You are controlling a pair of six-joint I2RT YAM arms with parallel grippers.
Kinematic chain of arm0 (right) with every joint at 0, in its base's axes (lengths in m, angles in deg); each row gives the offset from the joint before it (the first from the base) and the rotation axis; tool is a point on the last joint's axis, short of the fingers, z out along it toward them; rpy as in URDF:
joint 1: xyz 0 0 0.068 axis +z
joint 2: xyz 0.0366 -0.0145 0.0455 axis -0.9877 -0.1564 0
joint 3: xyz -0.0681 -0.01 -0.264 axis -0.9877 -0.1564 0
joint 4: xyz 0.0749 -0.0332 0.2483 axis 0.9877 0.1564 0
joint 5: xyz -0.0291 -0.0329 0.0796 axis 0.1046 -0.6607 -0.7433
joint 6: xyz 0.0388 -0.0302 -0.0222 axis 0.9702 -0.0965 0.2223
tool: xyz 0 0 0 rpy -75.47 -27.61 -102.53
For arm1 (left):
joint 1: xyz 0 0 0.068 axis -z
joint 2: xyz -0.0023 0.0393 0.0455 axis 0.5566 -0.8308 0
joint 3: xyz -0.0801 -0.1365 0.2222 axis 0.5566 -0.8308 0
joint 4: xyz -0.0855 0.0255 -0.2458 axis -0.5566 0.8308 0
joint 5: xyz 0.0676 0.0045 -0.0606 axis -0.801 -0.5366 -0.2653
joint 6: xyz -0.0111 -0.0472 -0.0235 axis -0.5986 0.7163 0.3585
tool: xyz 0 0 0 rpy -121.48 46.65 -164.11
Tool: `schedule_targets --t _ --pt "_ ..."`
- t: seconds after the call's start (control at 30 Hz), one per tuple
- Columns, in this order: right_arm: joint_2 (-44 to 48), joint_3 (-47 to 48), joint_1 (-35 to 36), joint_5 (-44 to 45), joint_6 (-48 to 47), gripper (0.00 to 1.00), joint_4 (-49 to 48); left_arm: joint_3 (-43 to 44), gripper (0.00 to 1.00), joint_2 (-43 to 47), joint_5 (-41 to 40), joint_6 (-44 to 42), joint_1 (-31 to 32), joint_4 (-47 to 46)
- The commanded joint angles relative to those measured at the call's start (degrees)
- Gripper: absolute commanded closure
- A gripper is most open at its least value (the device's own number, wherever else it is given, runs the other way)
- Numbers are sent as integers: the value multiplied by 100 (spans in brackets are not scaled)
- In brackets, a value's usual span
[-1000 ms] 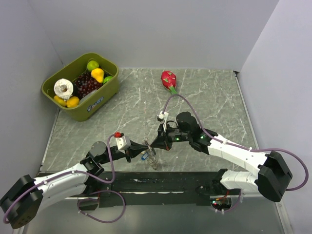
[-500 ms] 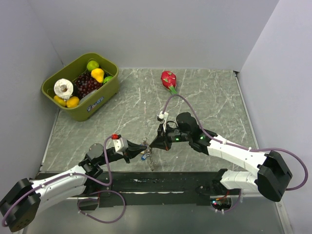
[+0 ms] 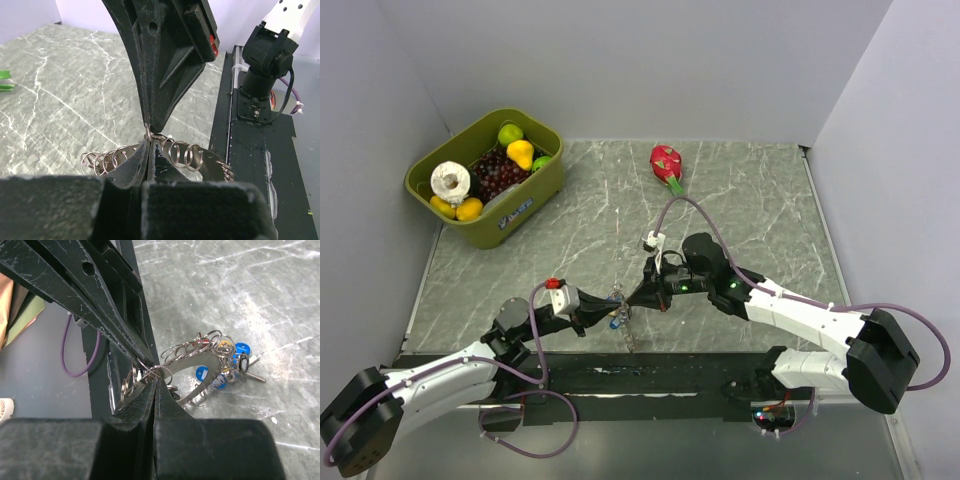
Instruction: Put the keys on the keyring
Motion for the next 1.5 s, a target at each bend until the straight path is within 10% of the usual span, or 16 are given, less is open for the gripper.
schedule_targets --t 0.0,0.27,0.47,0.83,1.47 --pt "262 -198 -25 -69 4 98 -467 31 99 34 257 112 49 -947" --pt "1130 -374 -25 141 -295 26 -265 154 99 -125 398 121 49 -1036" --pt "1484 372 -25 229 -400 1 847 435 99 -63 503 60 49 -535" --pt "878 2227 -60 1574 56 0 2074 1208 99 -160 574 -37 49 344" --pt "1580 1341 -517 1109 -1147 0 895 1393 99 -959 802 -46 49 -596"
